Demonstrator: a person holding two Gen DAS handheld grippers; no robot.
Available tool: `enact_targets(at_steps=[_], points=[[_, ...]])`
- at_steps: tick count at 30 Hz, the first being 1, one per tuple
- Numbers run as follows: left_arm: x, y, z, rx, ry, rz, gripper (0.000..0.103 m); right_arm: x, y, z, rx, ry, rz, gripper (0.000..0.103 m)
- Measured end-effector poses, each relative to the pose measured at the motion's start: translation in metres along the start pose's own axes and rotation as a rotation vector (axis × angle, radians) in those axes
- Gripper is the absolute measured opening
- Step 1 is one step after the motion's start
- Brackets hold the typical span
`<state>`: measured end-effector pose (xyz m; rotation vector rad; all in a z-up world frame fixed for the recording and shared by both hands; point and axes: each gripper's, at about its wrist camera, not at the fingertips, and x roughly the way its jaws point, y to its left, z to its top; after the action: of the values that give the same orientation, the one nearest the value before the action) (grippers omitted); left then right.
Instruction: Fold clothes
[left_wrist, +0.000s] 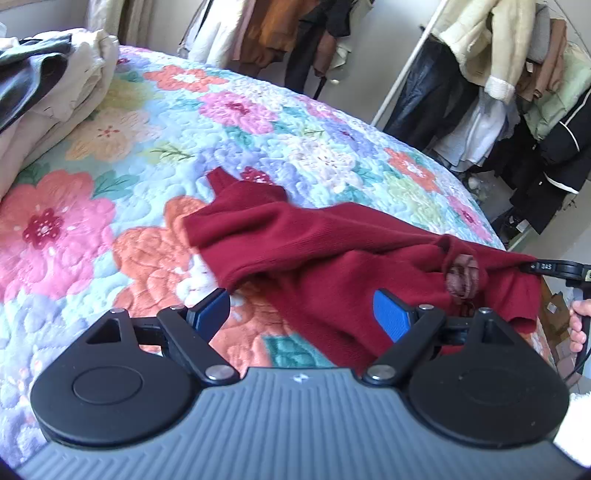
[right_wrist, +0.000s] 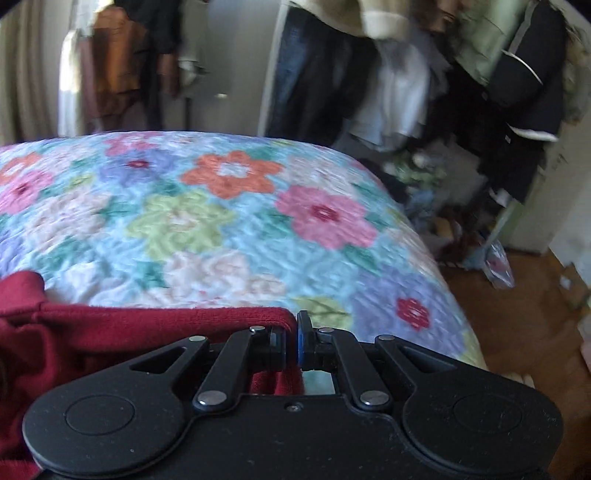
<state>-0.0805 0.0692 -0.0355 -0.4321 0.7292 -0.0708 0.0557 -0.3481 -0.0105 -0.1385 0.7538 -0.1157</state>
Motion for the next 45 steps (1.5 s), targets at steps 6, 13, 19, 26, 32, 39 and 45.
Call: enact_targets(at_steps=[6, 13, 19, 26, 32, 39, 45], points=[[0.006, 0.003, -0.002, -0.051, 0.039, -0.055, 0.085, -0.003, -0.021, -0.001, 0.068, 0.060, -0.026, 0.030], [0.031, -0.037, -0.008, 0.157, 0.121, 0.156, 0.085, -0.047, 0.020, -0.015, 0.135, -0.051, 0.284, 0.048], [0.042, -0.010, -0.012, -0.054, 0.127, 0.013, 0.058, -0.051, 0.081, -0.019, -0.064, -0.059, 0.544, 0.047], [0.060, -0.009, -0.018, -0.079, 0.101, -0.045, 0.072, -0.057, 0.092, -0.024, -0.046, 0.005, 0.728, 0.049], [0.068, -0.008, -0.015, -0.091, 0.062, -0.078, 0.029, -0.099, 0.136, -0.057, -0.427, -0.030, 0.794, 0.059], [0.061, -0.019, -0.013, 0.006, 0.033, -0.055, 0.028, -0.093, 0.192, -0.097, -0.796, -0.064, 0.581, 0.036], [0.055, -0.013, -0.018, -0.042, 0.055, -0.034, 0.042, -0.085, 0.145, -0.052, -0.522, -0.165, 0.439, 0.003]])
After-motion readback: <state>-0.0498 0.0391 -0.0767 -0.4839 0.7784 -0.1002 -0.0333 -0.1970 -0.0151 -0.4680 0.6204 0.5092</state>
